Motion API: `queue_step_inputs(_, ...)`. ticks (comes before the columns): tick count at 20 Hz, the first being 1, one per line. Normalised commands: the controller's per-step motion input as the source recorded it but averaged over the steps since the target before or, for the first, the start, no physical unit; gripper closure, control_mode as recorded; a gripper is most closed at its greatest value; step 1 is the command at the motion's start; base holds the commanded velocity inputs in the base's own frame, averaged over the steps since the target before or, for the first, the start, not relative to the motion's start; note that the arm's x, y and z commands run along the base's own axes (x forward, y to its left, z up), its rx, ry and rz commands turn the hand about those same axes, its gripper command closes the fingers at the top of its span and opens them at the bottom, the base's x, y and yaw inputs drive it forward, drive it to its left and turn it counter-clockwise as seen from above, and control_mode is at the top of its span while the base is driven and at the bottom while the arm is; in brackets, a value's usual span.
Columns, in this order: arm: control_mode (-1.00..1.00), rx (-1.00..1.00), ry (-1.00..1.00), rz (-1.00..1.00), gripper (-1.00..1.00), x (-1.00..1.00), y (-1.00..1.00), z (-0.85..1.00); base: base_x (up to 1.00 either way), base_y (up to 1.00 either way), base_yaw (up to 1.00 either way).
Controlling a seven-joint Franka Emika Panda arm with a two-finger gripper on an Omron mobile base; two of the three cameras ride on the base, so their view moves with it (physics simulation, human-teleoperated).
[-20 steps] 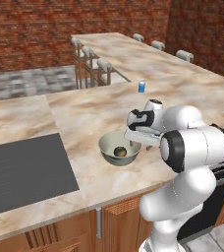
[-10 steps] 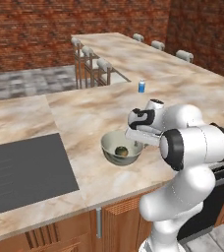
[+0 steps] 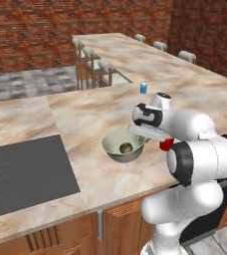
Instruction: Move the mug from next to the sink to the open cabinet. Then, move the bowl with the squash to the fridge to clear the area for faucet cleaning.
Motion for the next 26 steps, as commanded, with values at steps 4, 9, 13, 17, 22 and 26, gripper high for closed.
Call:
queue_step_inputs(4, -1.00, 0.04, -0.22, -0.13, 1.00, -0.33, -0.02, 1.00, 0.00, 0.00, 0.00)
queue_step_inputs(9, -1.00, 0.05, -0.24, -0.19, 1.00, -0.42, -0.10, 1.00, 0.00, 0.00, 0.00)
queue_step_inputs(13, -1.00, 0.13, -0.28, -0.20, 1.00, -0.73, -0.30, 0.75, 0.00, 0.00, 0.00)
queue_step_inputs(17, -1.00, 0.18, -0.36, -0.10, 1.00, -0.96, -0.33, 0.43, 0.00, 0.00, 0.00)
queue_step_inputs(22, 1.00, 0.07, -0.11, 0.00, 1.00, -0.40, -0.12, 0.08, -0.60, -0.13, 0.20)
queue_step_inputs(26, 1.00, 0.00, 0.00, 0.00, 1.00, 0.00, 0.00, 0.00, -0.73, -0.05, 0.74)
